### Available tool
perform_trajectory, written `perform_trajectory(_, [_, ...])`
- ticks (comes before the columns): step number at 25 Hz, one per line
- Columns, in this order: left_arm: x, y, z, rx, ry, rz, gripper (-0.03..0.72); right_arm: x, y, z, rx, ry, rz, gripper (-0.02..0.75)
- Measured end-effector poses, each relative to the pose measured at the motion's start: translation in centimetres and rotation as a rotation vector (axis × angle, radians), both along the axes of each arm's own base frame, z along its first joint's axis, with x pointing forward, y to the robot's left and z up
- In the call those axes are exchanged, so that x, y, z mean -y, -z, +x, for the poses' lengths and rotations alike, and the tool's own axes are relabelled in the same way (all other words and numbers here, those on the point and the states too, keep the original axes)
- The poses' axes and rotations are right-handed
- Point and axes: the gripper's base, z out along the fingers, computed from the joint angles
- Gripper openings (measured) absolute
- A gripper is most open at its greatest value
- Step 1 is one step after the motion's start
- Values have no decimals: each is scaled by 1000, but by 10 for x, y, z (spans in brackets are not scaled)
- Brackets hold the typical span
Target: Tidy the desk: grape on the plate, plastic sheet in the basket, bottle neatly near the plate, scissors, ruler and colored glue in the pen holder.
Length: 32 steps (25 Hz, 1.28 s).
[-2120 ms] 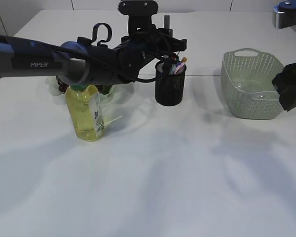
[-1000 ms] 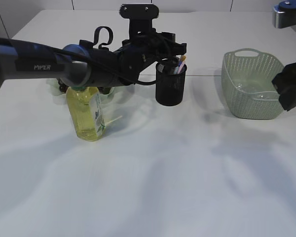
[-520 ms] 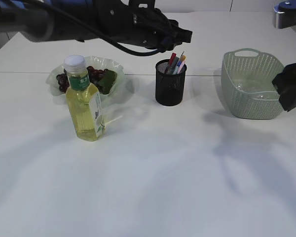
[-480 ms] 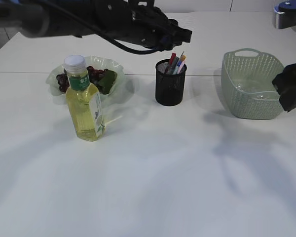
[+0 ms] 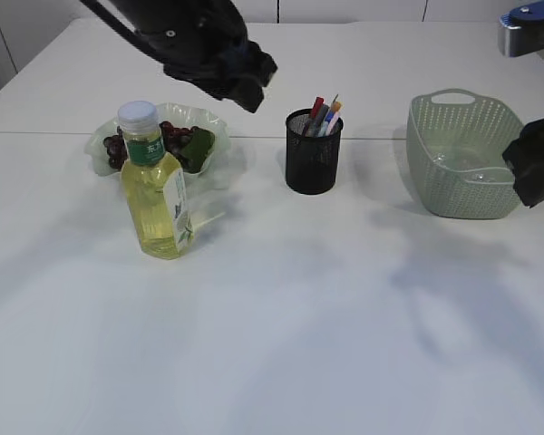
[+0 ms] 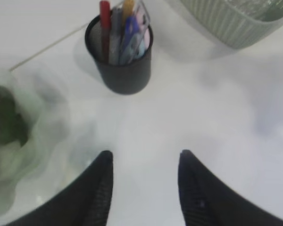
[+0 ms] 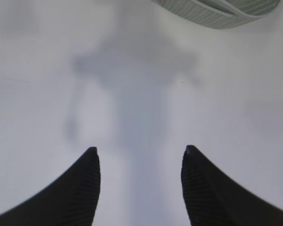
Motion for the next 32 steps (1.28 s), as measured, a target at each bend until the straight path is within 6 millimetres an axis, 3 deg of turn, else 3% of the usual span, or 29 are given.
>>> perform_trajectory(3, [-25, -5, 1, -78, -87, 29, 379, 0, 0, 0, 0, -5, -2, 438])
perform_trajectory(8, [-85, -15, 15, -159, -278, 37, 387, 7, -1, 3, 15, 24, 10, 438])
perform_trajectory(13, [-142, -34, 19, -171, -447, 13, 387, 41, -1, 9, 28, 154, 25, 438])
perform_trajectory(19, [-195, -62, 6, -135, -612, 16, 388, 73, -1, 10, 34, 283, 70, 438])
perform_trajectory(24, [-214, -82, -11, -86, -683, 117, 422, 70, -1, 10, 35, 299, 148, 442])
perform_trajectory(32, [-223, -123, -50, -9, -734, 82, 456, 65, -7, 5, 47, 297, 212, 451])
